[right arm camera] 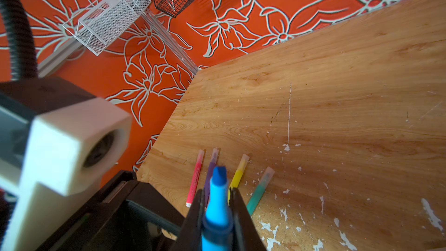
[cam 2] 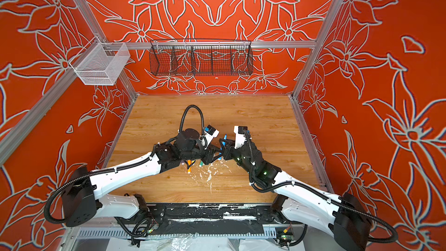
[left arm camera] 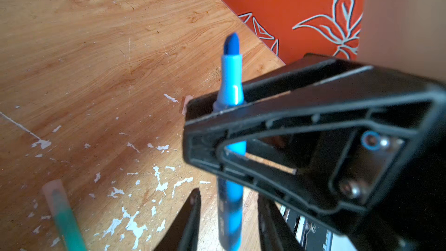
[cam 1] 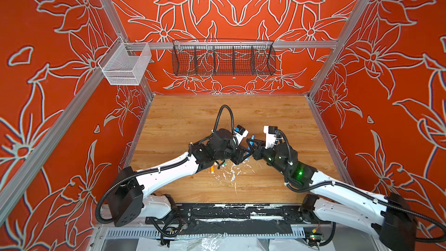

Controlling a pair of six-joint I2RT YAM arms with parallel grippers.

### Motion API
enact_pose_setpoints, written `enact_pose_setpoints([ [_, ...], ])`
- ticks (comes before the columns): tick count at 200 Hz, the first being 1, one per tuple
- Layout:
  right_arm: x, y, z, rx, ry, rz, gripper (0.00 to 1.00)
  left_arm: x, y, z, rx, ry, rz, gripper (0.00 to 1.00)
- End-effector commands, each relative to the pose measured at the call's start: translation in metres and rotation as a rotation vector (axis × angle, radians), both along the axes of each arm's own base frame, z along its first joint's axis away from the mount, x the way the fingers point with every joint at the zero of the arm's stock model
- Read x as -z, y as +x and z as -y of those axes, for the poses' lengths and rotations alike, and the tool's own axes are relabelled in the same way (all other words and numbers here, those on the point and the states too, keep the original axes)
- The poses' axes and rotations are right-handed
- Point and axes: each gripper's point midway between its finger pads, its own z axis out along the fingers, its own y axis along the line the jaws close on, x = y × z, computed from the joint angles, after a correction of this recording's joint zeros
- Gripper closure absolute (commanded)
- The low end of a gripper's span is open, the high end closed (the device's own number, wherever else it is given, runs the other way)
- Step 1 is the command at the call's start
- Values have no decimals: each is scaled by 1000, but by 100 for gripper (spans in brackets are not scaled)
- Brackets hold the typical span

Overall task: Insert pens into pen caps
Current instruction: Pick up a pen from the center of the table.

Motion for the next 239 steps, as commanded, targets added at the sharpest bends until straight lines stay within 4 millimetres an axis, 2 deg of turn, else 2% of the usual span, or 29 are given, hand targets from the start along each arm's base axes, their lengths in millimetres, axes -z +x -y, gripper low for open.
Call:
enact_pose_setpoints([
  [1,8,-2,-4,-16,32,-35,87,-3,2,-1,-8,-12,39,62],
  [53,11,-4,-14,-56,60,-43,87,4,8,1,-18,-6,63,64],
  [83,15,-4,-17,-63,71,-61,87,5,7,3,-10,-23,70,74],
  [104,15,-4,-17,-64,75,-60,87,8,8,4,-9,-19,65,78],
  [143,17,-2,-16,-55,73,-62,86,9,9,4,-18,-19,57,95],
  [150,17,-2,-16,-55,71,-63,83,9,10,4,-20,-21,54,100],
  [156,17,-2,-15,-51,68,-65,77,8,10,4,-24,-23,54,100],
  [174,18,0,-10,-25,52,-69,33,8,13,-1,-55,-18,53,100],
  [187,17,1,-4,7,23,-68,12,9,18,-8,-95,-11,52,100],
  [195,17,4,2,38,1,-71,8,11,23,-15,-130,-2,46,100],
  [208,19,7,14,98,-40,-78,7,14,32,-27,-186,5,33,100],
  [223,26,12,33,197,-97,-104,8,18,42,-45,-263,4,8,100],
  [239,33,15,56,314,-171,-144,13,20,52,-65,-350,2,-3,100],
])
